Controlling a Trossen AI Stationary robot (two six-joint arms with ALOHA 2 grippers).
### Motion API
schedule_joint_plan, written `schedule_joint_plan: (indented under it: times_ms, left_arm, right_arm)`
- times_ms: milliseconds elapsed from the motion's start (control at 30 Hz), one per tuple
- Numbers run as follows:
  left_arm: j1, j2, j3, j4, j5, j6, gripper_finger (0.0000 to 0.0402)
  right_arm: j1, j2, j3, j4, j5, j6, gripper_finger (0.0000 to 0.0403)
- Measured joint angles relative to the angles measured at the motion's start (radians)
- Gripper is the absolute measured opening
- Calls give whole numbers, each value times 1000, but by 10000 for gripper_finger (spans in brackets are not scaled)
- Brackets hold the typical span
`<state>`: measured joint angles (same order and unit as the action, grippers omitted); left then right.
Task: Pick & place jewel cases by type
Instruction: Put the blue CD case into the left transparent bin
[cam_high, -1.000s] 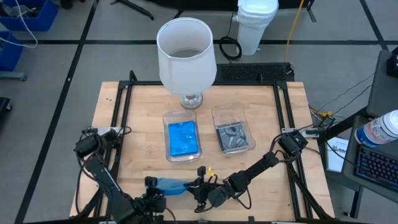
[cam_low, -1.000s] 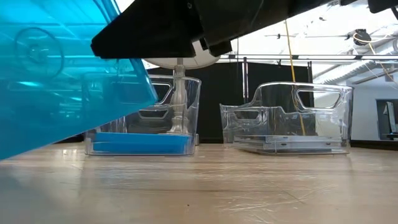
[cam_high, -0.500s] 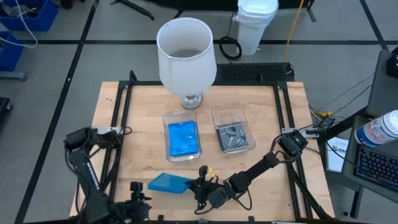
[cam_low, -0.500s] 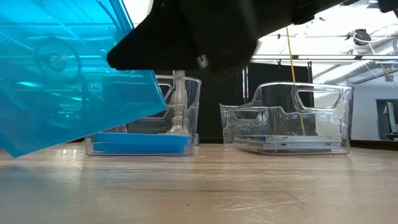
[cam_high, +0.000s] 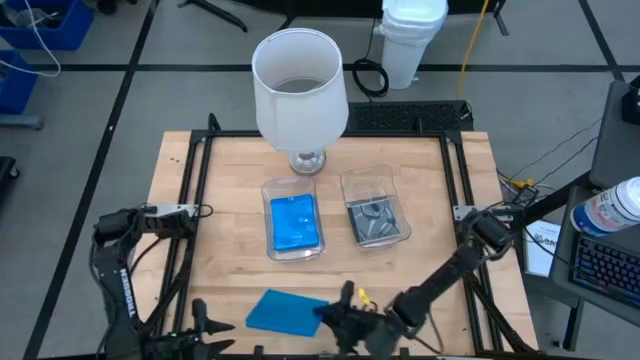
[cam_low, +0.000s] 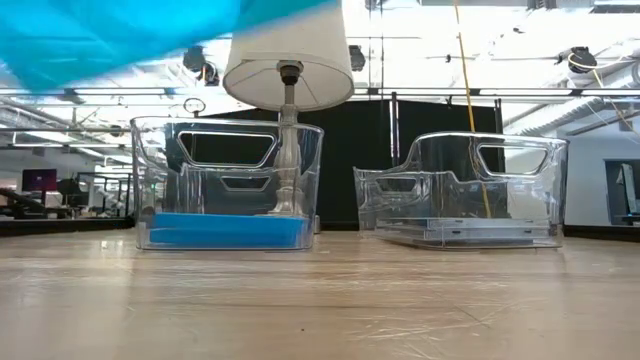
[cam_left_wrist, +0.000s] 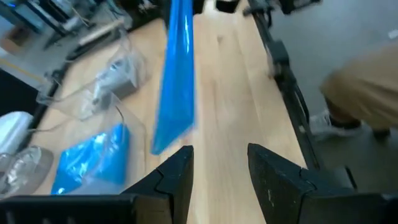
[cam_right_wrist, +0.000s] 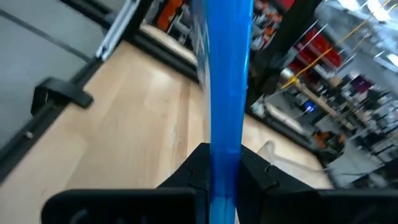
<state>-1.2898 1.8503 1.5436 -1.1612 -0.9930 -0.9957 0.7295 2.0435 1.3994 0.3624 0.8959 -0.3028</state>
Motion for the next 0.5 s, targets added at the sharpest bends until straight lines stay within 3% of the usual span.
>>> schedule_joint_plan:
  times_ms: [100, 267, 367, 500]
  left_arm:
    - [11, 0, 0, 0, -56, -5, 159]
    - [43, 0, 0, 17, -252, -56, 159]
    - [71, 0, 0, 30, -259, -45, 159]
    - [107, 0, 0, 58, -287, 111, 159]
  right_arm:
    - [47, -40, 0, -1, 51, -48, 31]
    - [110, -97, 0, -1, 76, -155, 28]
    - [135, -121, 0, -16, 85, -190, 29]
    - [166, -154, 0, -77, 168, -183, 35]
